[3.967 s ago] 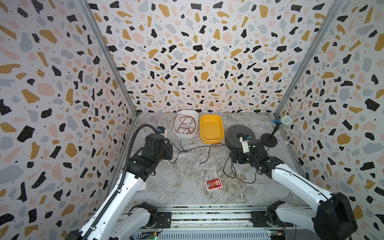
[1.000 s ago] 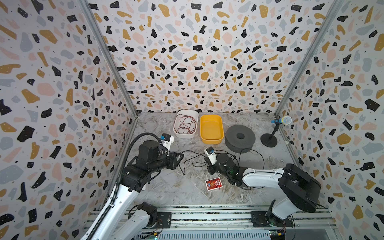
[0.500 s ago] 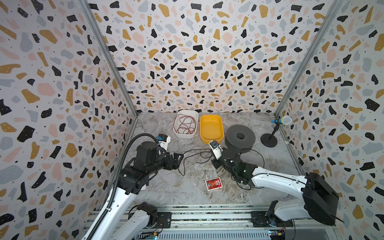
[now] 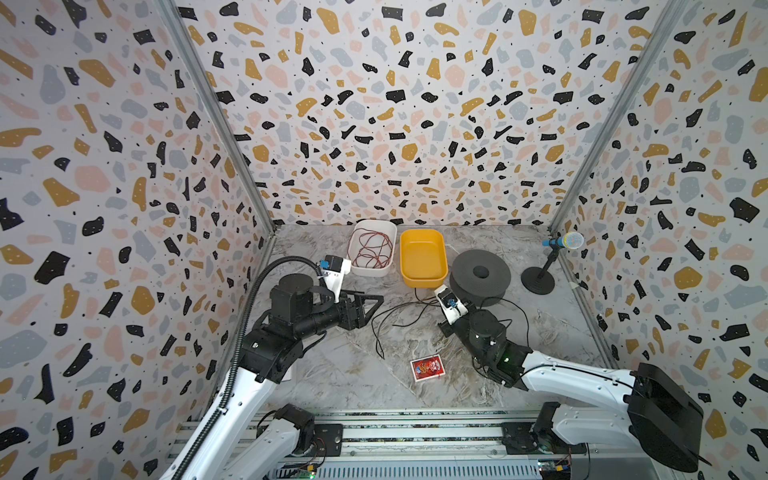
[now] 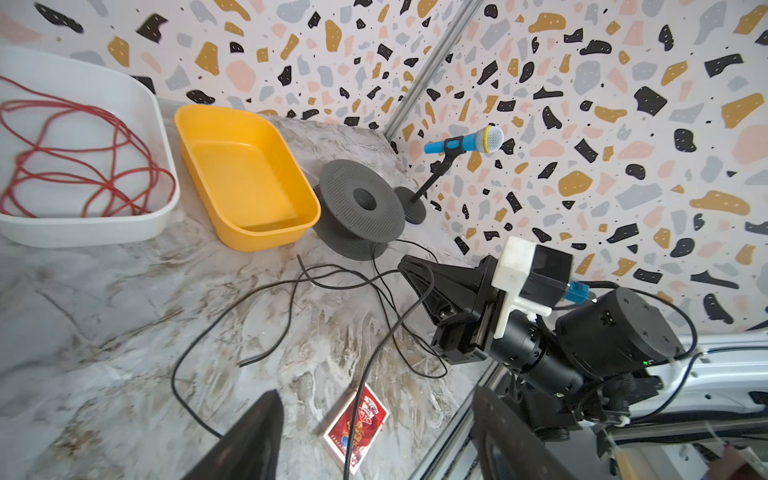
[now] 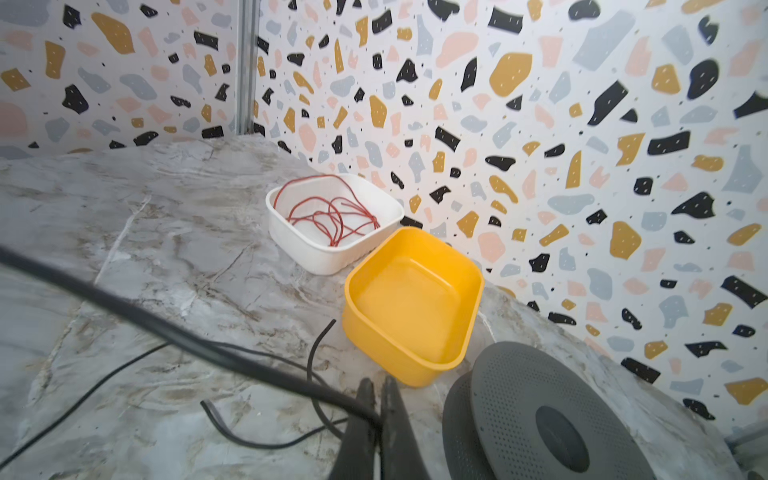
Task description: Wrap the cables
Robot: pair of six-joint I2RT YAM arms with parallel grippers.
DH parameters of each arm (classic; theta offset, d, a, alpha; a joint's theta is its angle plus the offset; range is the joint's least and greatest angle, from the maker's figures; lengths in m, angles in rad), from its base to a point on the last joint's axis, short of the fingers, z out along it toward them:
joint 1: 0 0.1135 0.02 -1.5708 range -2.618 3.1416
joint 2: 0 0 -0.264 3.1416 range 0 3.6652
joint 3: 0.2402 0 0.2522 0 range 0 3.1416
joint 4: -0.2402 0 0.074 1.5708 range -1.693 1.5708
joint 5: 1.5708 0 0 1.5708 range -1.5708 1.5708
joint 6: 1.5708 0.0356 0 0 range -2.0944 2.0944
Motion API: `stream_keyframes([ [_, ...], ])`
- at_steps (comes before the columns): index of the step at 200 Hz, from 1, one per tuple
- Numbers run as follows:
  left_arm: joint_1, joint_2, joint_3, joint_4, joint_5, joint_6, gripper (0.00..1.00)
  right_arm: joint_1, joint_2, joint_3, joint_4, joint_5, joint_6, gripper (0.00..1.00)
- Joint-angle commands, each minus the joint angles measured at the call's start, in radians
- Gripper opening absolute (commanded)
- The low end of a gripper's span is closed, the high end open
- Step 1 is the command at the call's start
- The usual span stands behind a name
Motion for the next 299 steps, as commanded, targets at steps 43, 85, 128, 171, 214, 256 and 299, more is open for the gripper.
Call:
stream_keyframes([
  [43, -0.003, 0.046, -0.058, 0.203, 0.156, -0.103, 0.54, 0.055, 0.085, -0.003, 0.391, -0.027, -0.214, 0.00],
  [85, -0.024, 0.057, -0.089, 0.263, 0.187, -0.121, 0.51, 0.111, 0.179, 0.049, 0.436, -0.030, -0.299, 0.00],
  [128, -0.047, 0.081, -0.128, 0.232, 0.153, -0.108, 0.46, 0.165, 0.270, 0.104, 0.476, 0.007, -0.362, 0.00],
  [171, -0.073, 0.105, -0.168, 0.238, 0.140, -0.103, 0.38, 0.192, 0.331, 0.152, 0.487, 0.020, -0.371, 0.00],
  [214, -0.082, 0.127, -0.186, 0.247, 0.138, -0.099, 0.25, 0.201, 0.352, 0.186, 0.456, 0.011, -0.360, 0.00],
  [256, -0.082, 0.140, -0.147, 0.155, 0.077, -0.048, 0.00, 0.204, 0.321, 0.203, 0.280, 0.052, -0.245, 0.09],
  [299, -0.082, 0.146, -0.099, 0.012, -0.061, 0.043, 0.00, 0.196, 0.197, 0.204, -0.072, 0.014, 0.016, 0.66],
])
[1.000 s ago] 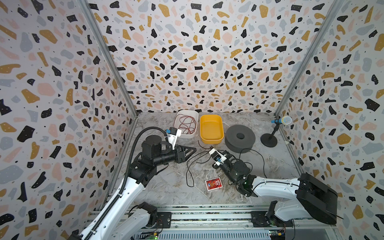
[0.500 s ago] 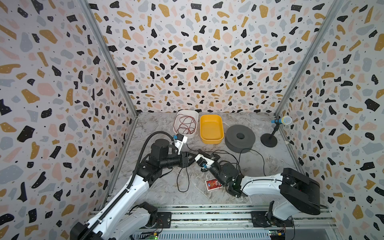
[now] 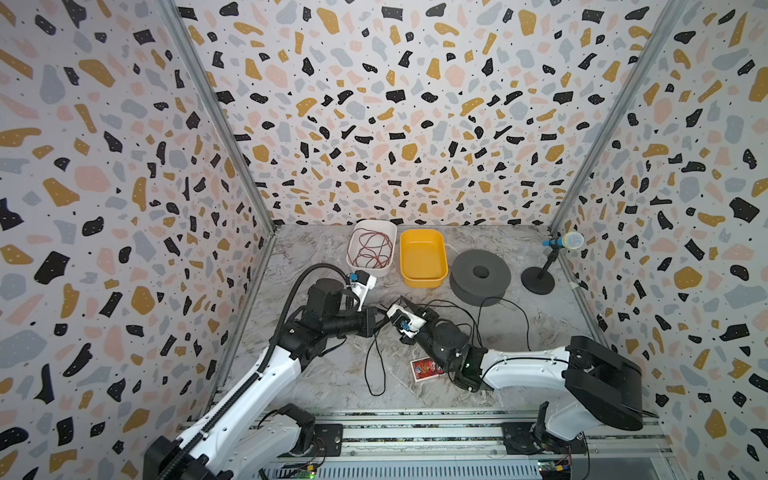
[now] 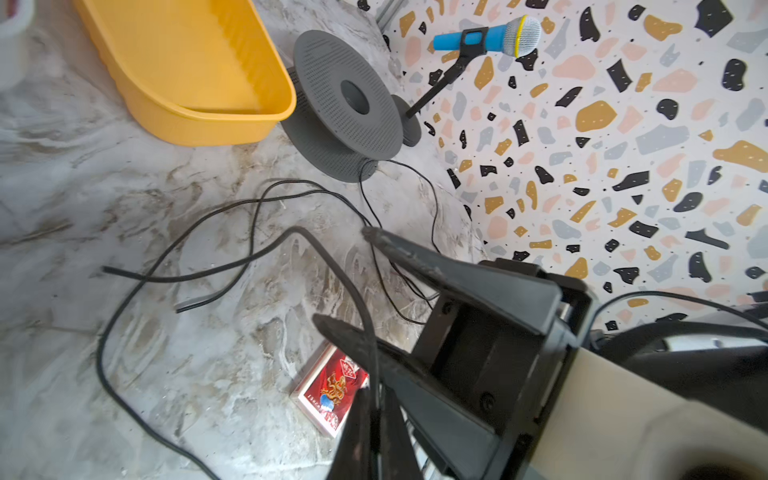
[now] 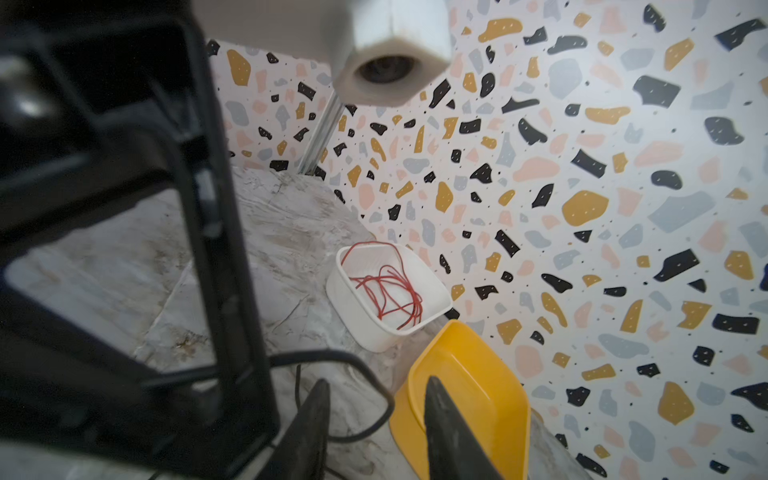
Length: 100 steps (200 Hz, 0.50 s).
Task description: Wrap the cables
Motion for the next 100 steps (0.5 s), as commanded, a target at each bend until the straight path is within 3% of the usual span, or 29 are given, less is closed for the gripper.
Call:
stream_keyframes([
  [1, 0.000, 0.000, 0.054, -0.097, -0.111, 0.079, 0.00, -0.002, -0.105, 0.041, -0.254, -0.009, 0.207, 0.66],
  [21, 0.000, 0.006, 0.072, -0.167, -0.203, 0.125, 0.00, -0.026, -0.179, 0.041, -0.427, -0.066, 0.327, 0.79],
  [41, 0.000, 0.007, 0.082, -0.204, -0.278, 0.151, 0.00, -0.086, -0.242, 0.041, -0.582, -0.150, 0.443, 0.85],
  [100, 0.000, -0.022, 0.074, -0.240, -0.398, 0.205, 0.00, -0.408, -0.383, -0.001, -0.827, -0.426, 0.719, 0.87],
])
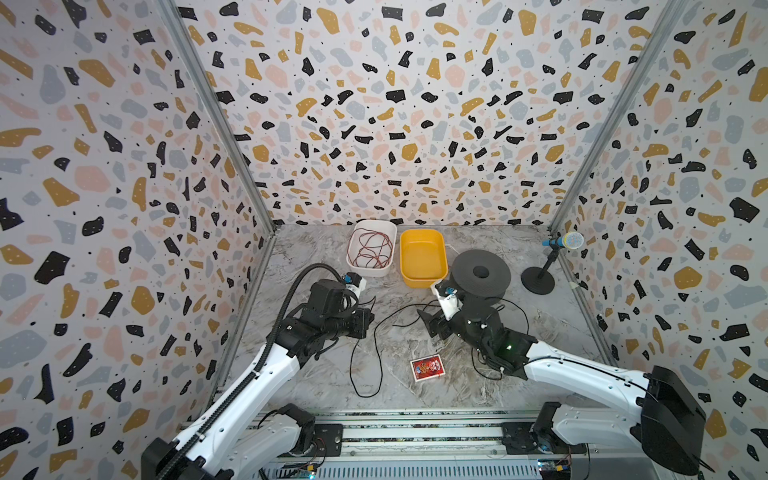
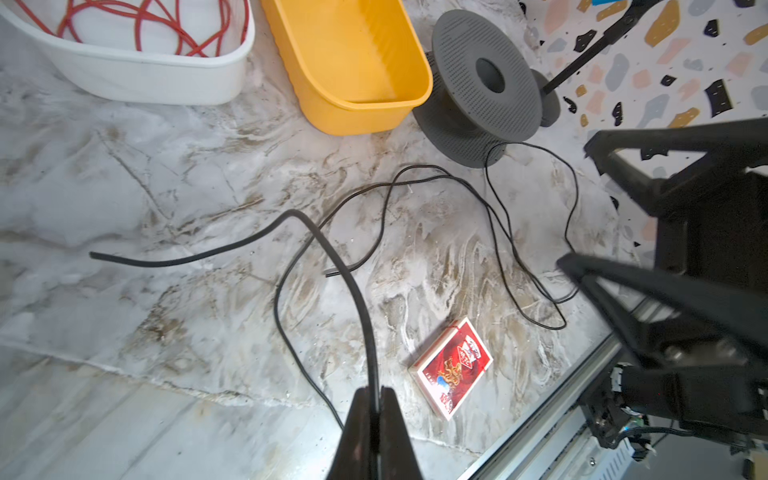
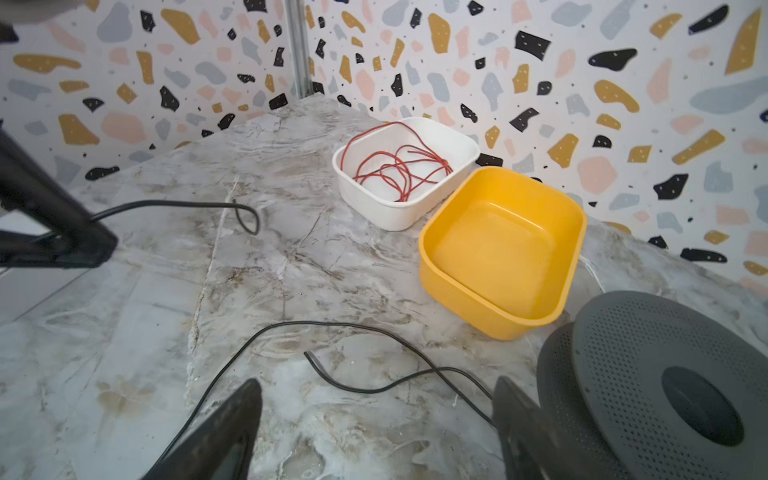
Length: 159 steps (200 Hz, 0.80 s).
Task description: Wrap the cables
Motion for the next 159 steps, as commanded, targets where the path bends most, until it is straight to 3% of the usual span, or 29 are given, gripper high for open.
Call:
stream_keyframes([
  [1, 0.000, -0.027, 0.023, -0.027, -0.089, 0.059, 0.00, -0.124, -0.044, -0.003, -0.175, -0.164, 0.178, 0.86],
  [16, 0.000, -0.046, 0.015, -0.027, -0.111, 0.070, 0.00, -0.212, -0.022, 0.009, -0.240, -0.211, 0.214, 0.85],
  [54, 0.000, -0.062, -0.008, -0.006, -0.083, 0.066, 0.00, -0.329, 0.105, 0.037, -0.369, -0.111, 0.293, 0.80],
  [102, 0.000, -0.073, -0.046, 0.035, -0.035, 0.035, 0.00, -0.339, 0.257, 0.026, -0.371, -0.004, 0.299, 0.74],
  [159, 0.000, -0.109, -0.022, 0.000, -0.030, 0.024, 0.00, -0.335, 0.402, 0.037, -0.352, 0.041, 0.315, 0.53],
])
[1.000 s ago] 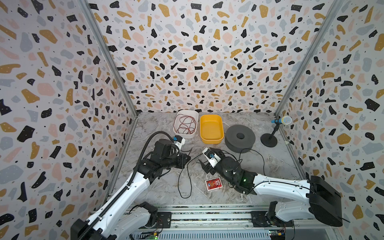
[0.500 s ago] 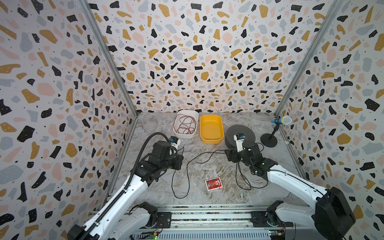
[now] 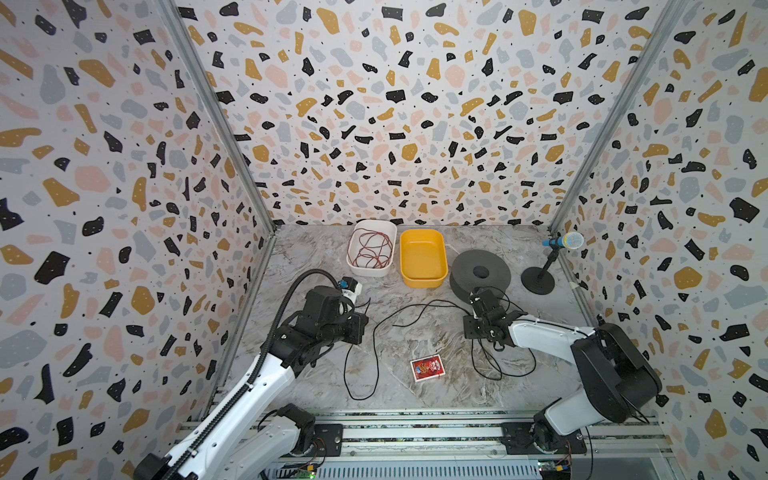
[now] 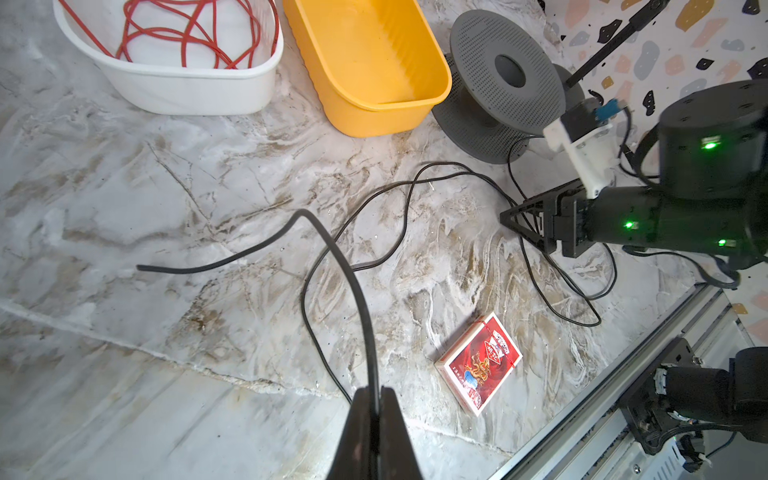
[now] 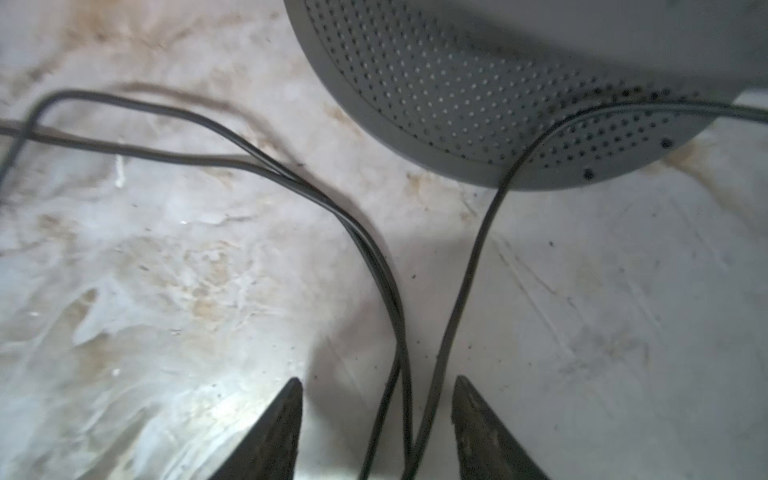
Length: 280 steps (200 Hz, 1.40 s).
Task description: Wrap the cables
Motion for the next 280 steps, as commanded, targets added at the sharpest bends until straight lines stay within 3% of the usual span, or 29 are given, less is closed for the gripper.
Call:
stream_keyframes([
  [1, 0.000, -0.029, 0.021, 0.009, 0.014, -0.014, 0.00, 0.002, 0.030, 0.032, -0.023, 0.051, 0.018, 0.52],
  [61, 0.000, -0.086, 0.116, -0.032, 0.065, -0.061, 0.00, 0.005, -0.017, -0.017, -0.036, 0.080, 0.049, 0.00],
  [105, 0.000, -0.139, 0.162, -0.059, 0.076, -0.093, 0.00, -0.067, -0.256, -0.083, -0.092, 0.134, 0.076, 0.00],
  [139, 0.000, -0.154, 0.198, -0.112, -0.003, -0.096, 0.00, -0.255, -0.435, -0.177, -0.094, 0.011, 0.074, 0.00],
  [172, 0.000, -0.145, 0.199, -0.122, -0.009, -0.090, 0.00, -0.331, -0.512, -0.210, -0.118, -0.019, 0.079, 0.00],
  [197, 0.000, -0.143, 0.177, -0.107, 0.018, -0.087, 0.00, -0.378, -0.526, -0.251, -0.100, -0.015, 0.148, 0.10],
  [220, 0.000, -0.145, 0.142, -0.090, 0.028, -0.080, 0.00, -0.454, -0.528, -0.314, -0.023, -0.131, 0.141, 0.23],
  [280, 0.000, -0.132, 0.085, -0.049, 0.018, -0.073, 0.00, -0.462, -0.474, -0.251, 0.020, -0.267, 0.085, 0.78],
])
